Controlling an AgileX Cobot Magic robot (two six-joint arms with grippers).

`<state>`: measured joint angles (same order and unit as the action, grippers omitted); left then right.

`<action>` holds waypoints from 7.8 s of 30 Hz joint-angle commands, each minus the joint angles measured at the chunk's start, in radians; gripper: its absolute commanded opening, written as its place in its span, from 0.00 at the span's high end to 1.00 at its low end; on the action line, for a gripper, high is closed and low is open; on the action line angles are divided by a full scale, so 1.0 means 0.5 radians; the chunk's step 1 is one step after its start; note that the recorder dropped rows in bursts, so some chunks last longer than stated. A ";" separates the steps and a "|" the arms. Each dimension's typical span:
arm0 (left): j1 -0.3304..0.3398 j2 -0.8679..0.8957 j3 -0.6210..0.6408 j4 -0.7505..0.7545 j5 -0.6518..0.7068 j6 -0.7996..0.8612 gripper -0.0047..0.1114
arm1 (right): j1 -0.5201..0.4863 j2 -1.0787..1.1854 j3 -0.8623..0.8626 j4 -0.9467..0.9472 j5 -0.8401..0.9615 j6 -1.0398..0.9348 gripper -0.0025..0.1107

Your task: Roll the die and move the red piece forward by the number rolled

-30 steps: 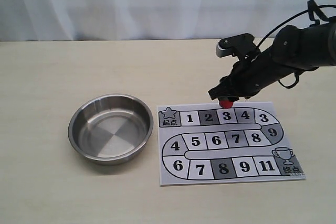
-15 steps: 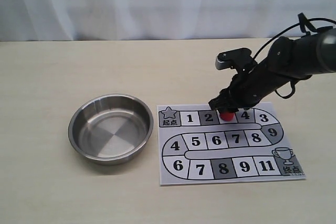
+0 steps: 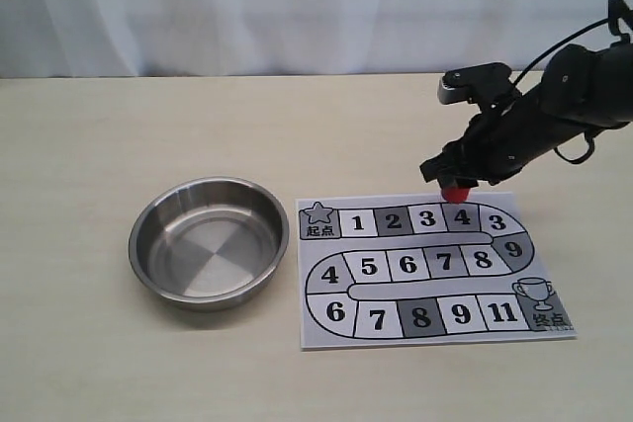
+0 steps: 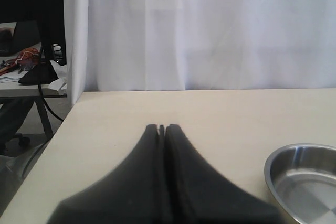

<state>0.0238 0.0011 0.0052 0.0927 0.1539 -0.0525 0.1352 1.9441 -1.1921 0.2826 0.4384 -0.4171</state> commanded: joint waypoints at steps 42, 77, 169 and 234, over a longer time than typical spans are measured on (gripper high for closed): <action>0.000 -0.002 -0.010 0.001 -0.020 -0.001 0.96 | -0.044 -0.040 0.016 -0.008 0.038 0.133 0.45; 0.000 -0.002 -0.010 0.001 -0.020 -0.001 0.96 | -0.484 -0.347 0.016 -0.370 0.588 0.493 0.94; 0.000 -0.002 -0.010 0.001 -0.021 -0.001 0.96 | -0.266 -3.888 2.301 -0.379 -0.838 0.430 0.94; 0.000 -0.002 -0.010 0.001 -0.021 -0.001 0.96 | -0.266 -3.888 2.384 -0.594 -0.554 0.702 0.94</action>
<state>0.0238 0.0011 0.0052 0.0927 0.1539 -0.0525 0.0008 0.0051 -0.0024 -0.0095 0.1587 -0.0664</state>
